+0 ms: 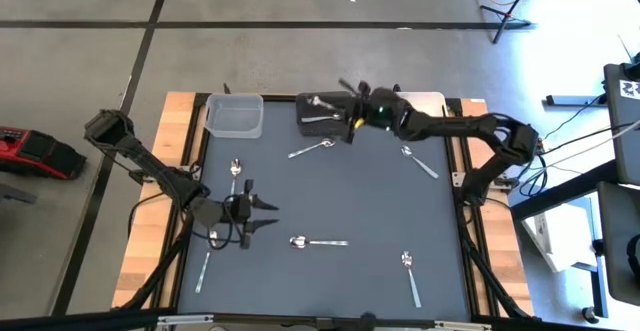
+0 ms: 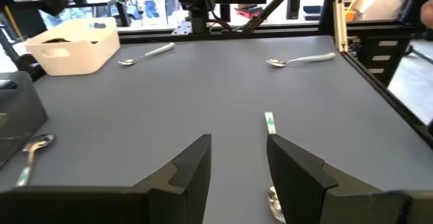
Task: Sort silverware by color (type)
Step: Put the blue spoon into the black bin
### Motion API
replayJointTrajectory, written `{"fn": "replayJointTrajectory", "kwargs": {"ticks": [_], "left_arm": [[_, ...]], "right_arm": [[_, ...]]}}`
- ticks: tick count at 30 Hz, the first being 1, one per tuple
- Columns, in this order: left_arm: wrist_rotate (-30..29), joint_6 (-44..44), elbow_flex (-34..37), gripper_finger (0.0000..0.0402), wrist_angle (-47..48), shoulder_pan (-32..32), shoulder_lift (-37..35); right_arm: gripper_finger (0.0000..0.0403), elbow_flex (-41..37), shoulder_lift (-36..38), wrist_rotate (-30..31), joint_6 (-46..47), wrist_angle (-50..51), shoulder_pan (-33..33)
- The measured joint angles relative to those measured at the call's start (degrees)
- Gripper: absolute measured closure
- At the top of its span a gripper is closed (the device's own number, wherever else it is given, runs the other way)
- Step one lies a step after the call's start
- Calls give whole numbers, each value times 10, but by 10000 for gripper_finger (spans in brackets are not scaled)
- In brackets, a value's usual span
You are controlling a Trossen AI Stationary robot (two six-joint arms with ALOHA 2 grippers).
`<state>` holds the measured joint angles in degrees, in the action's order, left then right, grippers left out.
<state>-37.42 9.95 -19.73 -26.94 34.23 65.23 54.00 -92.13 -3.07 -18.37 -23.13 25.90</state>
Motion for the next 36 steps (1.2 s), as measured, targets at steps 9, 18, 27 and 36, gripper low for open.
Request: {"fn": "replayJointTrajectory", "kwargs": {"ticks": [9,18,27,36], "left_arm": [[-23,-15,0,259,5,-52,0],[-8,-9,0,229,8,-89,0],[-8,-13,0,228,9,-98,10],[-8,6,0,228,8,-111,23]], "right_arm": [[382,41,-80,-103,0,-36,94],[382,160,-152,-111,-32,112,121],[381,164,-206,-129,-51,101,128],[372,164,-224,-126,-46,95,113]]}}
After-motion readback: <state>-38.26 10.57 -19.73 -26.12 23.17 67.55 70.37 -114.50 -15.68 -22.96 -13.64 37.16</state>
